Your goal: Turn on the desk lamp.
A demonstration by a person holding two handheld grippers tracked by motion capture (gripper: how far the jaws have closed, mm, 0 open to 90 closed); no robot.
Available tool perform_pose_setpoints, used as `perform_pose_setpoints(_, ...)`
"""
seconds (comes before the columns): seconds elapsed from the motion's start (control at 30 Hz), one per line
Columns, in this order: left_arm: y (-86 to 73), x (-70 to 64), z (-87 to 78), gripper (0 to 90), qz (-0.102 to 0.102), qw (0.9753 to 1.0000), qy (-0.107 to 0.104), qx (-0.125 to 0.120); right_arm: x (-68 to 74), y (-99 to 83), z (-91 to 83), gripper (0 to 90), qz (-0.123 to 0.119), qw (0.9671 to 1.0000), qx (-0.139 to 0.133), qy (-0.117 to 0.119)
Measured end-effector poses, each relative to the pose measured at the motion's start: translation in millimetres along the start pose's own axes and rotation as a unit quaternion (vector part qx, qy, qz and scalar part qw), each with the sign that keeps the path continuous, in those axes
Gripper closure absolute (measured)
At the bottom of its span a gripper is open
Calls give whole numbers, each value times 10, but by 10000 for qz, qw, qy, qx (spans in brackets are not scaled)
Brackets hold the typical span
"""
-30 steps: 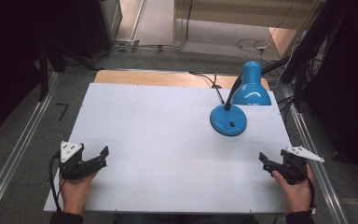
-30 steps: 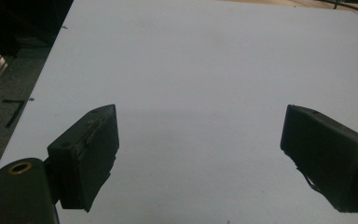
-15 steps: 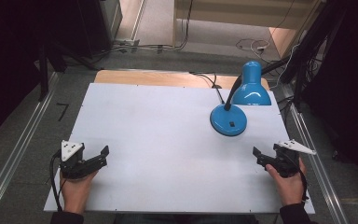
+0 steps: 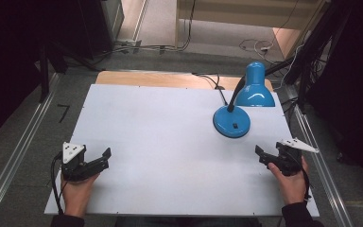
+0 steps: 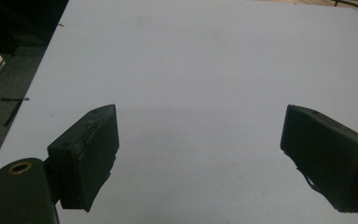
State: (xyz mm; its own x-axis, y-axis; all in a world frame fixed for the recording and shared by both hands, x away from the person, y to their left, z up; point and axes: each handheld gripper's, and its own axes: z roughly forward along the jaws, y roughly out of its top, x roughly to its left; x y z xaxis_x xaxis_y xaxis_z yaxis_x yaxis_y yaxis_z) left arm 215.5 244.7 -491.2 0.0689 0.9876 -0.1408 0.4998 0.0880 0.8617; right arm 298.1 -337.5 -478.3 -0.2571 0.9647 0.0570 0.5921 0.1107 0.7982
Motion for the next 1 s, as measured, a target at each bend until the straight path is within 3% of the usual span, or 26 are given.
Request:
perform_pose_setpoints(0.17, -3, -28, 1, 119, 73, 10000, -5, 30, 24, 14, 32, 128, -18, 10000, 53, -2)
perform_pose_setpoints(1.0, 5, -13, 10, 119, 4, 10000, -29, -12, 102, 127, 166, 133, -44, 9999, 36, 98)
